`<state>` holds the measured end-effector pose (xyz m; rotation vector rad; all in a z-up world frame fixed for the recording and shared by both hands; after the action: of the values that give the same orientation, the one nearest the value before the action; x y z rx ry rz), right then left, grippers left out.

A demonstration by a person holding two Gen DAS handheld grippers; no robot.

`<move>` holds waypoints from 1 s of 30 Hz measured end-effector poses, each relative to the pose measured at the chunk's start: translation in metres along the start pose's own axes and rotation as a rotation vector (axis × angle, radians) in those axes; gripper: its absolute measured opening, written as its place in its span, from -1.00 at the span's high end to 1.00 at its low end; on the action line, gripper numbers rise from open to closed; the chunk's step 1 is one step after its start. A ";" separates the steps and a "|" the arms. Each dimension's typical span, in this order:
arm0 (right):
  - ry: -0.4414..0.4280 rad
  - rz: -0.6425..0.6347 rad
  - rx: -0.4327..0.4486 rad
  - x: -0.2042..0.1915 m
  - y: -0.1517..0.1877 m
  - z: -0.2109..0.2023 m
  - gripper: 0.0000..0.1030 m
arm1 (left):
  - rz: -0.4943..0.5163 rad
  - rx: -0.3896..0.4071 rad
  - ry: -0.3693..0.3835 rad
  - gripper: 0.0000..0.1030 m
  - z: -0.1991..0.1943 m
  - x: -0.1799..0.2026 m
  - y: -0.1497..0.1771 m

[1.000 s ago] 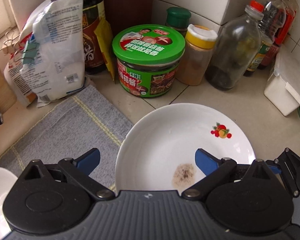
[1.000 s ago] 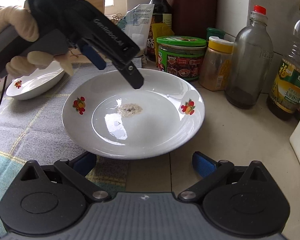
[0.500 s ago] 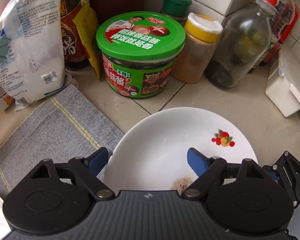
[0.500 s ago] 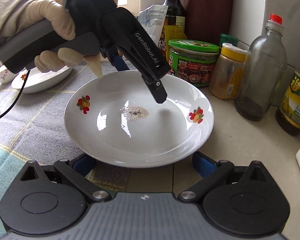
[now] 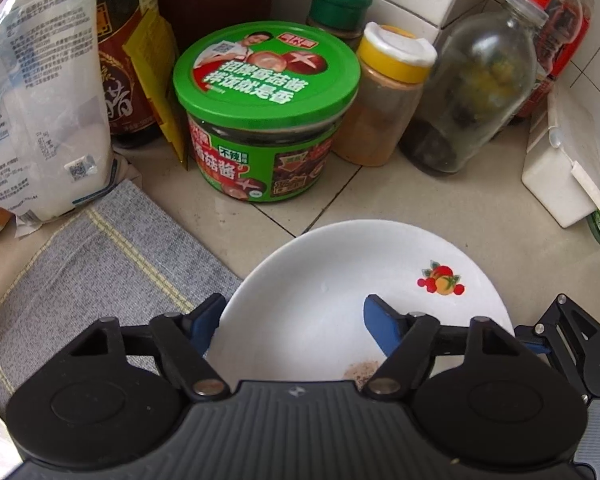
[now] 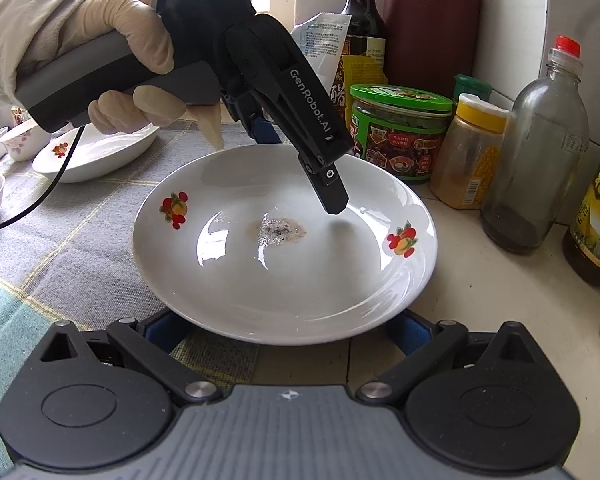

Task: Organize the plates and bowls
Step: 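Lift the stained plate with the left tool and carry it toward the other plates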

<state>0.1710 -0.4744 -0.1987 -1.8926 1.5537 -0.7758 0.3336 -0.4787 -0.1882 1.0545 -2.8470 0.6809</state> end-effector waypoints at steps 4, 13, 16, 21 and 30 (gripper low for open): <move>-0.002 -0.002 0.000 -0.001 0.000 0.000 -1.00 | -0.004 0.002 0.010 -0.40 -0.001 -0.001 -0.001; 0.002 -0.006 -0.012 -0.003 -0.001 0.001 -1.00 | 0.005 0.008 0.028 -0.40 -0.003 -0.007 -0.004; 0.008 -0.006 -0.015 -0.003 -0.001 0.001 -1.00 | 0.016 0.013 0.033 -0.40 -0.004 -0.006 -0.003; 0.013 -0.013 -0.022 -0.002 -0.002 0.002 -1.00 | 0.022 0.020 0.032 -0.40 -0.006 -0.006 0.001; -0.002 -0.021 -0.017 0.000 -0.001 0.002 -1.00 | 0.016 -0.014 0.060 -0.29 -0.007 -0.013 0.000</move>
<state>0.1732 -0.4740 -0.1995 -1.9241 1.5461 -0.7716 0.3428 -0.4677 -0.1841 0.9933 -2.8083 0.6810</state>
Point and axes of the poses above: each gripper's, at about its wrist camera, not at the fingertips, and z roughly the way its jaws point, x to its right, y to its underside, the point moved 7 cm from there along z, roughly the way its jaws point, and after that the axes turned 6 degrees about -z, right-handed, at the moved point
